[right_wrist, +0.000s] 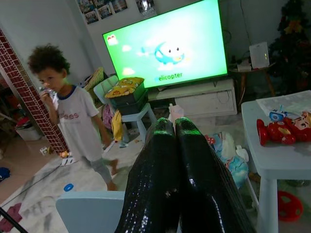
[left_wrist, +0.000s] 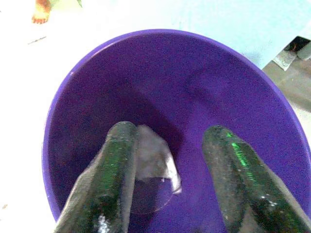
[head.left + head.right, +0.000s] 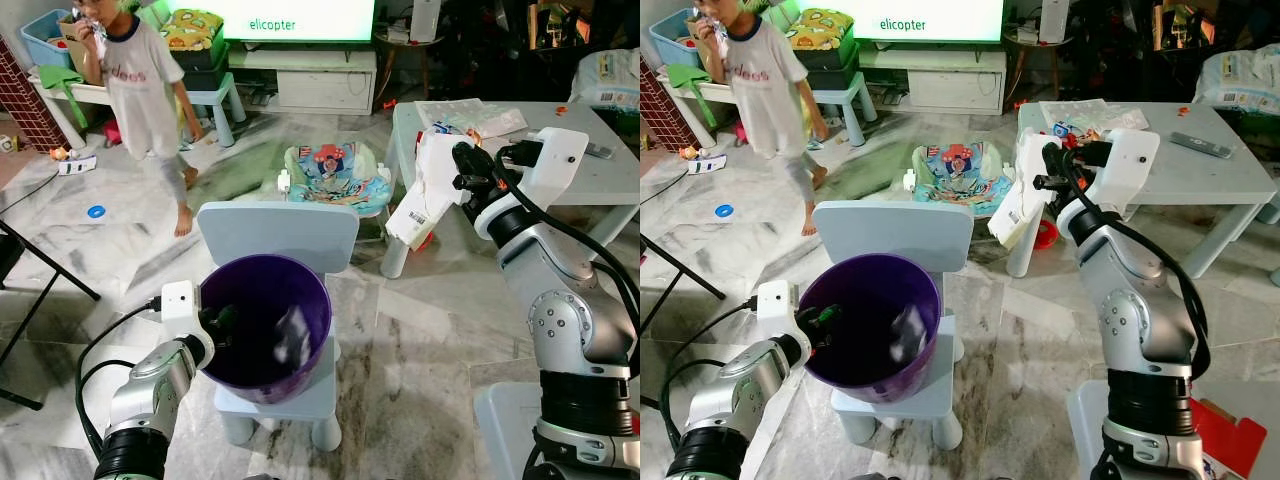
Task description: Picking trash to rubbish bin
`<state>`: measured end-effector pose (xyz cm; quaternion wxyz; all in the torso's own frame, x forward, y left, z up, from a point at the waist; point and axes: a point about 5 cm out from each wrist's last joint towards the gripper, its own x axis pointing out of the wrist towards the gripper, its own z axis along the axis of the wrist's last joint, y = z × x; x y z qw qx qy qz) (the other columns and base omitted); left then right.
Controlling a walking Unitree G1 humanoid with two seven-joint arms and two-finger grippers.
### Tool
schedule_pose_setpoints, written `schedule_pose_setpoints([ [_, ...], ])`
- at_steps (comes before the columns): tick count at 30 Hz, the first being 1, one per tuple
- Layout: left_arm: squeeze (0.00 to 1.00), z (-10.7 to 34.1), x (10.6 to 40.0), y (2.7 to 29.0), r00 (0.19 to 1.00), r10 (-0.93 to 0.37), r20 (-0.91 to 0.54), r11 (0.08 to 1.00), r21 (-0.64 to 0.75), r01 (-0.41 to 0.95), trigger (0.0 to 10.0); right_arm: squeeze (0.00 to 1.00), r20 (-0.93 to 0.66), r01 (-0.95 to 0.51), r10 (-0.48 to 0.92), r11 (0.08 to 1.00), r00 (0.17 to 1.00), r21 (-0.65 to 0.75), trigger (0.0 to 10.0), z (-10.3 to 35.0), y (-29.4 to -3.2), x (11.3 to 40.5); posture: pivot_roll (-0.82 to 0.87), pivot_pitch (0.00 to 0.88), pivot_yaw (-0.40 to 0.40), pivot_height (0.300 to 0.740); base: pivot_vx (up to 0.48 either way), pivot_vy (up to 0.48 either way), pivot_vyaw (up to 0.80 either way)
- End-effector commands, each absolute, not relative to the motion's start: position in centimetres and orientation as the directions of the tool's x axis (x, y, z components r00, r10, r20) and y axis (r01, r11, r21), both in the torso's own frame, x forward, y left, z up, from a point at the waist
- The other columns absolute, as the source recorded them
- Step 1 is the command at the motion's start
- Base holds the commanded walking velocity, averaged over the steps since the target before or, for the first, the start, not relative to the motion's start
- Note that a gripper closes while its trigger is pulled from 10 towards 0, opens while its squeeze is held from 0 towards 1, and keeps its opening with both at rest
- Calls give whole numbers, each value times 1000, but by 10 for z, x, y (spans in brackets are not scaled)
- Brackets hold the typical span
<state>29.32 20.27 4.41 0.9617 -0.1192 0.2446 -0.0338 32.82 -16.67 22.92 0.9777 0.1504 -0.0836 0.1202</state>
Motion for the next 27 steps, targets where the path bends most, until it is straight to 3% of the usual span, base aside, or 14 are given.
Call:
schedule_pose_setpoints([
  [1,1000,48,292,206,886,-100,-452,976,-216,0,10000,0,207,-264,212,925,955,272,0,230,-166,329,17,81,0,740,0,0,0],
  [9,1000,106,271,190,974,6,-226,999,-30,-13,10000,0,187,-306,257,894,948,327,0,211,-137,338,110,74,14,740,0,0,0],
  [10,239,109,267,188,976,2,-219,1000,-28,-8,10000,0,181,-311,264,890,947,332,0,208,-133,338,110,74,14,740,0,0,0],
  [11,0,112,262,186,978,2,-211,1000,-23,-7,10000,0,171,-318,275,886,946,337,0,204,-129,339,124,73,19,740,0,0,0],
  [17,0,131,230,179,989,-8,-146,1000,21,11,10000,0,90,-363,356,858,930,363,0,176,-100,341,174,70,27,740,0,0,0],
  [27,0,115,193,192,962,47,-270,996,81,-26,10000,0,-1,-400,442,813,897,422,0,142,-62,343,215,55,37,740,0,0,0],
])
